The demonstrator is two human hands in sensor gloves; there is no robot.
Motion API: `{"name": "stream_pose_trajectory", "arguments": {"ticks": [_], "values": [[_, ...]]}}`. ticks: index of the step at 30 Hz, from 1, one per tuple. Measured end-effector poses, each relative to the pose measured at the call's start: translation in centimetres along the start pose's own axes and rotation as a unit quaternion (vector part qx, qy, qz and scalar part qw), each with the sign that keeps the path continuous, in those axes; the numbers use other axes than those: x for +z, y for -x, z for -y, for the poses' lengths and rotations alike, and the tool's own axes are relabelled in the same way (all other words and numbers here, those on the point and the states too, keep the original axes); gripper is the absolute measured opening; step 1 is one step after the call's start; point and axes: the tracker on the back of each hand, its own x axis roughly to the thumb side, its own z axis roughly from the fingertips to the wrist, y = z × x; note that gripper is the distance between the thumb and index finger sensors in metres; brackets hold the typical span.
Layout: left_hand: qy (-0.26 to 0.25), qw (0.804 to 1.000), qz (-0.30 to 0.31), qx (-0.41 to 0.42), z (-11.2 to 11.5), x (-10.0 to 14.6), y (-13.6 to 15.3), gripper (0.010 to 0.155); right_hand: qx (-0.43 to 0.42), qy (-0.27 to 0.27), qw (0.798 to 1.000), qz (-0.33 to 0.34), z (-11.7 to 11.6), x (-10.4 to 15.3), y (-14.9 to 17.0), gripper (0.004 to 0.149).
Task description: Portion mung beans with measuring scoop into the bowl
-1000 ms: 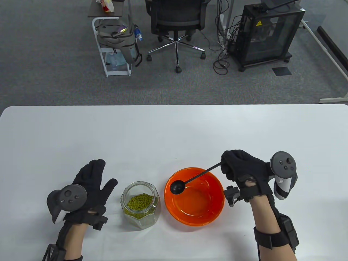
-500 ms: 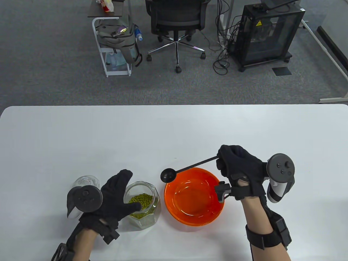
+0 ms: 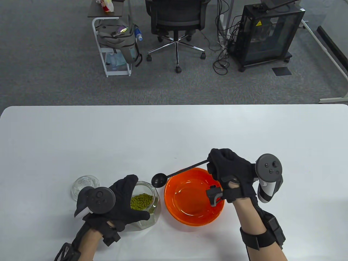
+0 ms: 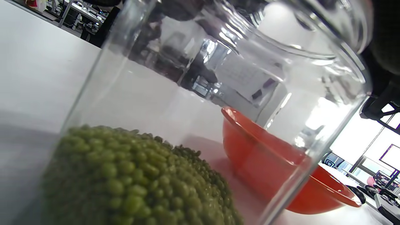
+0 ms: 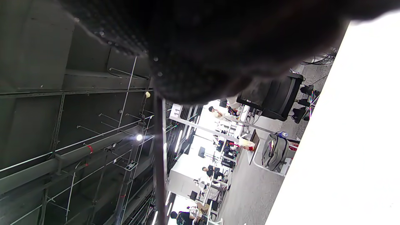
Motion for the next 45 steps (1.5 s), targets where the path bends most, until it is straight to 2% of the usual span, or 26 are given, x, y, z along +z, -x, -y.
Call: {"name": "stream_pose_trajectory", "arguments": {"ticks": [8, 16, 22, 25, 32, 39, 42, 45], "values": [[-0.003, 1.0, -0.003, 0.019, 0.1, -0.1, 0.1, 0.126, 0.013, -0.021, 0.999, 0.021, -2.4, 1.0, -0.3, 0.042], [-0.003, 1.0, -0.002, 0.029, 0.1, -0.1, 0.1, 0.127, 0.08, -0.032, 0.993, 0.075, -5.1, 2.4, -1.5, 0.042], [0.002, 0.999, -0.002, 0.034, 0.1, -0.1, 0.2, 0.127, 0.151, -0.042, 0.979, 0.131, -7.8, 3.3, -2.6, 0.042], [0.005, 0.999, -0.002, 0.037, 0.1, -0.1, 0.2, 0.127, 0.181, -0.044, 0.969, 0.164, -9.4, 3.9, -3.3, 0.042], [0.006, 0.999, -0.002, 0.038, 0.1, -0.1, 0.3, 0.127, 0.276, -0.047, 0.926, 0.251, -13.5, 5.3, -4.9, 0.042], [0.006, 0.999, -0.002, 0.04, 0.1, -0.2, 0.3, 0.127, 0.381, -0.054, 0.86, 0.336, -17.1, 7.0, -5.4, 0.042], [0.007, 0.999, -0.002, 0.04, 0.1, -0.2, 0.3, 0.127, 0.399, -0.069, 0.847, 0.344, -18.1, 7.4, -5.1, 0.042], [0.007, 0.999, -0.002, 0.04, 0.1, -0.2, 0.3, 0.127, 0.397, -0.079, 0.849, 0.34, -18.4, 7.4, -4.6, 0.042]]}}
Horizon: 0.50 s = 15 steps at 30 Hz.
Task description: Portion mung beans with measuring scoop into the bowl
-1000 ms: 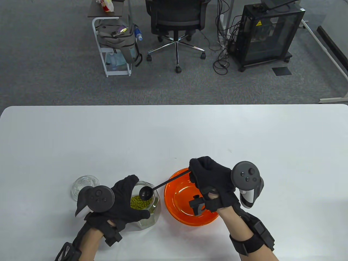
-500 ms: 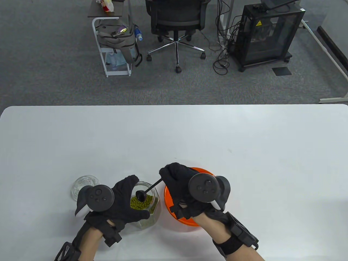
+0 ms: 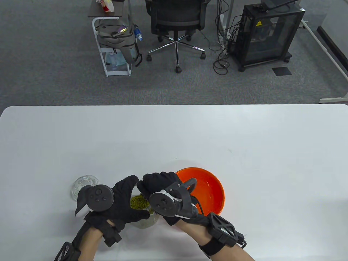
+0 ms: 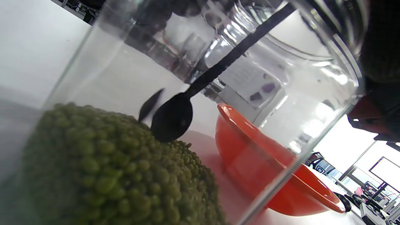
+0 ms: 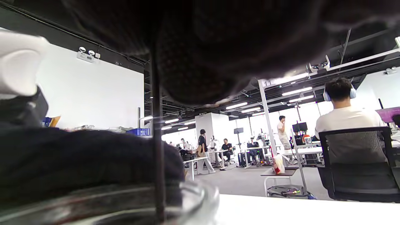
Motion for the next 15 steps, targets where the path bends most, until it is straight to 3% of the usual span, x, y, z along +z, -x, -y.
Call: {"name": "stream_pose_trajectory", "arguments": {"ticks": [5, 12, 15], "values": [[-0.001, 1.0, 0.0, 0.0, 0.0, 0.0, 0.0, 0.127, -0.08, -0.051, 0.994, -0.051, -0.2, -0.4, 1.4, 0.043], [0.0, 1.0, -0.001, -0.002, 0.0, 0.0, 0.0, 0.128, -0.221, -0.076, 0.964, -0.124, -0.8, 0.6, 4.4, 0.044], [0.001, 1.0, -0.001, -0.003, 0.0, 0.0, 0.0, 0.127, -0.242, -0.082, 0.955, -0.15, -1.2, 0.9, 5.4, 0.044]]}}
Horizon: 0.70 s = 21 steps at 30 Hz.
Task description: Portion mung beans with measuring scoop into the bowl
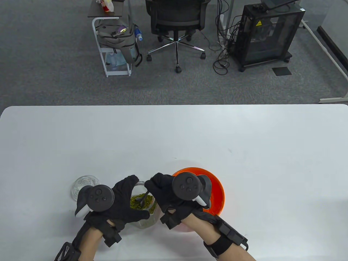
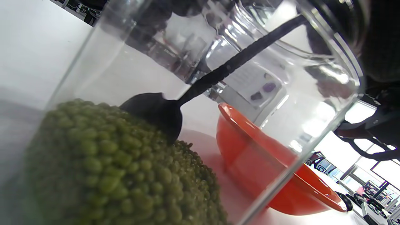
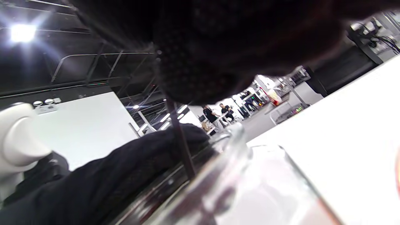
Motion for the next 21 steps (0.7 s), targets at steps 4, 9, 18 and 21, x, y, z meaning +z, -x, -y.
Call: {"name": "stream_pose_trajectory", "arguments": {"ticks": [4, 9, 18, 21], "values": [[0.0, 1.0, -0.001, 0.0, 0.0, 0.0, 0.0, 0.127, -0.062, -0.006, 0.995, -0.081, 0.2, -0.2, 1.8, 0.044], [0.001, 1.0, 0.0, 0.0, 0.0, 0.0, 0.0, 0.127, -0.041, -0.002, 0.992, -0.118, 0.4, -0.5, 3.2, 0.044], [0.004, 1.0, 0.0, 0.003, 0.0, 0.0, 0.0, 0.127, -0.145, -0.029, 0.972, -0.18, 0.3, -0.5, 5.1, 0.043], [0.004, 1.0, 0.001, 0.003, 0.0, 0.0, 0.0, 0.128, -0.168, -0.028, 0.965, -0.201, 0.9, -0.3, 5.8, 0.043]]}}
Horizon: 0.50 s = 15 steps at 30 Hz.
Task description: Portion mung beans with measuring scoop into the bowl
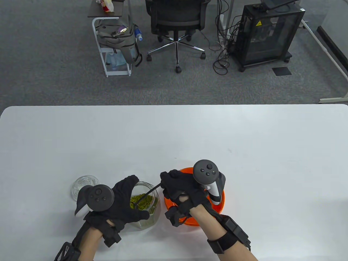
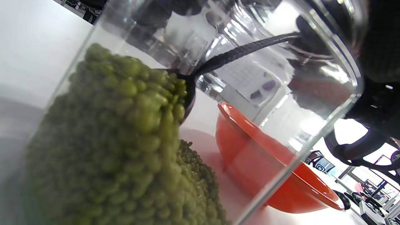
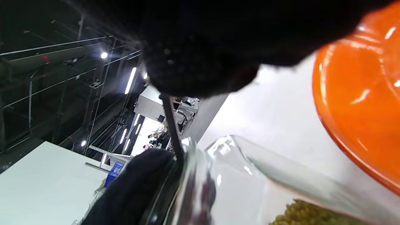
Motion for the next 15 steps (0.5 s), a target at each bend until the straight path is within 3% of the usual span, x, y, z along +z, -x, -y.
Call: {"name": "stream_pose_trajectory", "arguments": {"ticks": [15], "values": [[0.004, 1.0, 0.0, 0.003, 0.0, 0.0, 0.0, 0.128, -0.056, 0.026, 0.997, -0.04, 3.3, 0.4, 2.3, 0.042]]}}
